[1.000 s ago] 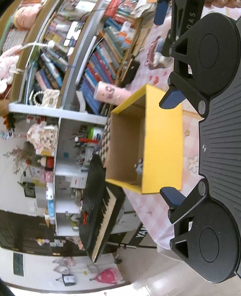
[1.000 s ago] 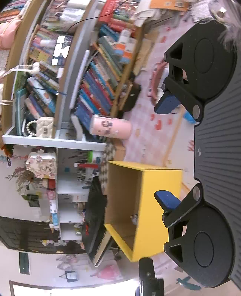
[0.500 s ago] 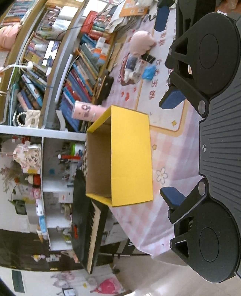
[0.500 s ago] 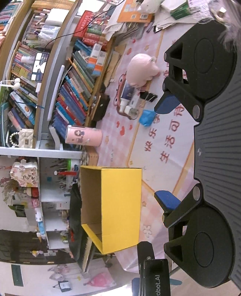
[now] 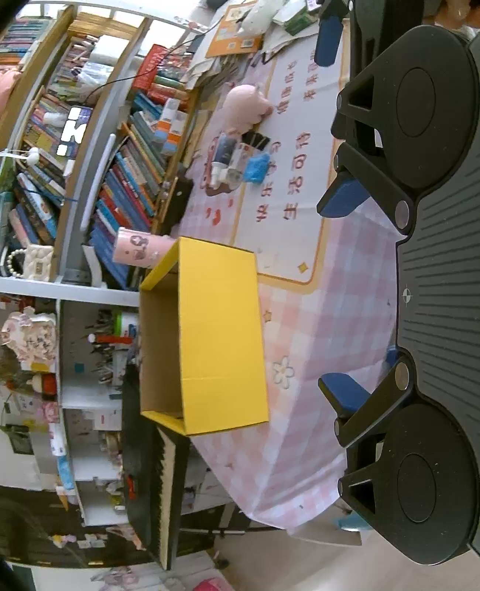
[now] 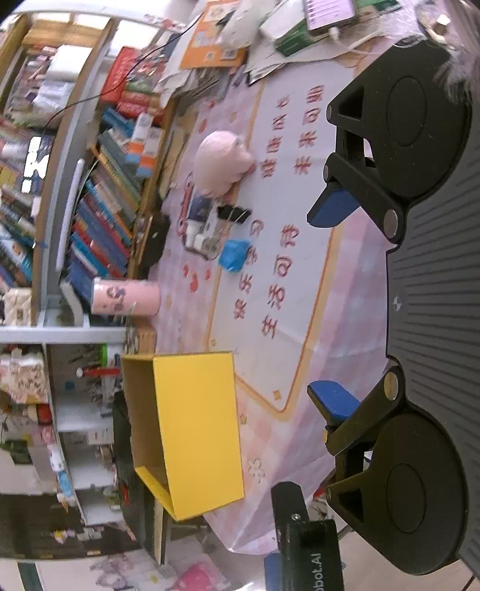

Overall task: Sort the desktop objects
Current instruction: 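Move the left tool toward the blue block while the right tool approaches the pink plush pig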

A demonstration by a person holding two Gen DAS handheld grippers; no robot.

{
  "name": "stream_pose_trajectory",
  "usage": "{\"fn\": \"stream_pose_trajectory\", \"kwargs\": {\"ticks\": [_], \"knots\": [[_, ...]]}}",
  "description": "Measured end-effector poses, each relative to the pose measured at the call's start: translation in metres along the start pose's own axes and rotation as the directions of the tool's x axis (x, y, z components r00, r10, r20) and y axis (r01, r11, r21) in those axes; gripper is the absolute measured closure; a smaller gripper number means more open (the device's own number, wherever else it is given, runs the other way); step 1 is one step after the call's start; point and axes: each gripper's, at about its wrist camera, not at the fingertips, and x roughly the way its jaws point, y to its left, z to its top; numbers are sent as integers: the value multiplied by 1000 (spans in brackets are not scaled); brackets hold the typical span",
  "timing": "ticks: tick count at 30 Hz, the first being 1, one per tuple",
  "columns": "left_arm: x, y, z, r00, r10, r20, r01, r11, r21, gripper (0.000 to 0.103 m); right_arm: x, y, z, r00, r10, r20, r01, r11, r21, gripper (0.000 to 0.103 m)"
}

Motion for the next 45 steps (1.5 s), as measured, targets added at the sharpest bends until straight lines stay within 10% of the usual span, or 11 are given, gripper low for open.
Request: {"fn": "stream_pose_trajectory", "kwargs": {"ticks": [45], "knots": [[71,-96,29,989,-120,-85,129,985,113,10,37,-107,15,988,-125,-90,137,980,145,14]]}}
